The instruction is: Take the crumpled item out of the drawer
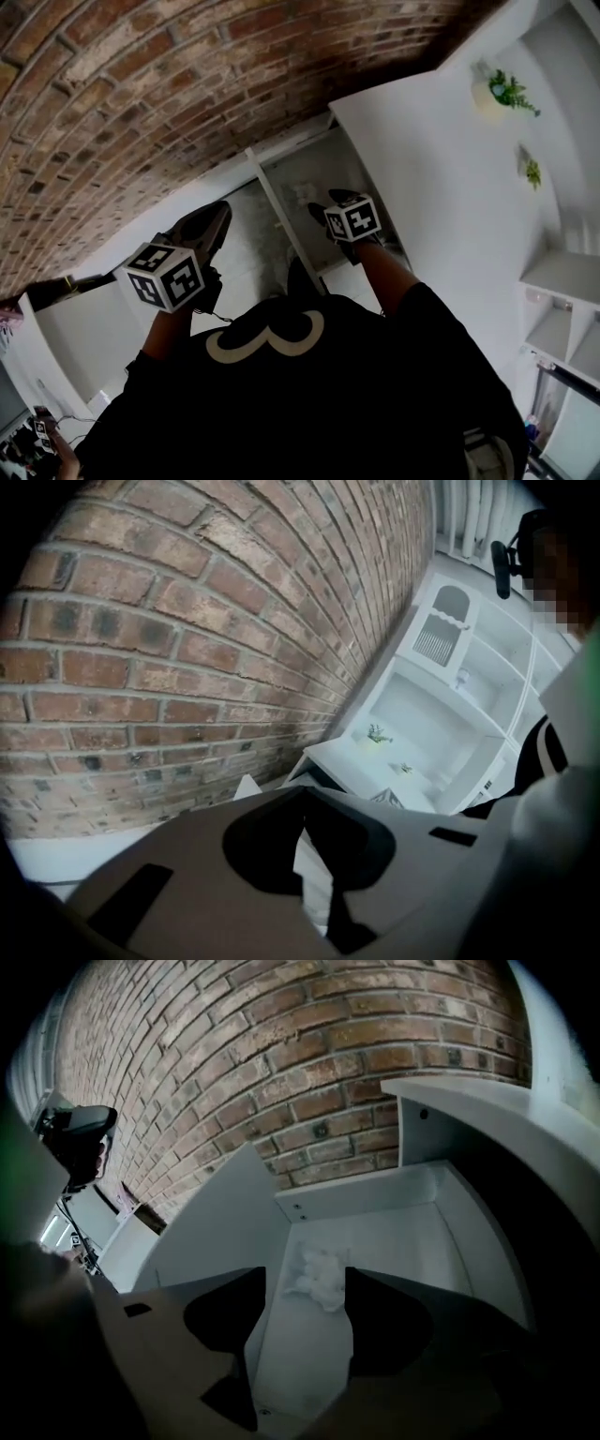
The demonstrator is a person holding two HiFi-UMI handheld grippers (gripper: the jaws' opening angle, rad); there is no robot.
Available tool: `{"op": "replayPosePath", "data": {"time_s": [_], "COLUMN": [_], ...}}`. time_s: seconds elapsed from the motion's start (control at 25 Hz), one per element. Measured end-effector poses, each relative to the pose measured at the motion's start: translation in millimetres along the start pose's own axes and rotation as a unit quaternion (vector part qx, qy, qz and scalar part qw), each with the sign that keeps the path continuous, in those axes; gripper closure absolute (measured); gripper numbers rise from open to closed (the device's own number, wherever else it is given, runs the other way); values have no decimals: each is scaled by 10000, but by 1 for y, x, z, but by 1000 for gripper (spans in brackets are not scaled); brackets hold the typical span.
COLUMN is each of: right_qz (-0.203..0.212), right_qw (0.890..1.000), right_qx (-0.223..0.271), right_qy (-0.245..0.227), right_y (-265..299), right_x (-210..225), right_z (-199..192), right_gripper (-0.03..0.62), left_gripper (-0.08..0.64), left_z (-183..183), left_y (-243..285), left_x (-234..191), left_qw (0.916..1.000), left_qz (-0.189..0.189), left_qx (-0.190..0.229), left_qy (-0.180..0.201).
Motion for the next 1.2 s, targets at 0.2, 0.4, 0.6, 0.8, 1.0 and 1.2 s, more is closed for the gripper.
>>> {"op": "replayPosePath", "data": {"time_s": [0.2,0.4,0.6,0.8,1.0,1.2], "right_qz": [-42,-106,-118,-247,-237,-192], "right_qw": [9993,9986,9982,9978,9973,9972], "right_qx": [-354,-504,-563,-608,-695,-686], "right_qy": [-52,114,151,82,81,226], "right_y": [36,57,73,82,82,79], "right_x": [13,25,34,39,44,47], "right_z": [-9,-15,-19,-20,-25,-26], "right_gripper": [350,353,362,385,406,441], "left_gripper": [557,557,557,558,558,557], "left_z": [-15,-28,-37,-45,-48,-50], "left_y": [-3,-7,-2,4,7,9], "left_x": [-20,-36,-40,-44,-42,-39], "left_qw": [9993,9978,9970,9962,9954,9952], "left_qz": [285,518,554,596,661,683], "left_qx": [-23,-71,29,41,53,-2], "left_qy": [-224,-413,-547,-639,-691,-701]}}
Point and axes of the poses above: the fingertips, and each gripper's own axes: y forward along the fingers, x to its right, z out of its top, the point moved 2 cm from there along -y, backward along the fingers, and after that the axes turned 6 degrees about y, right-handed, at the moved point
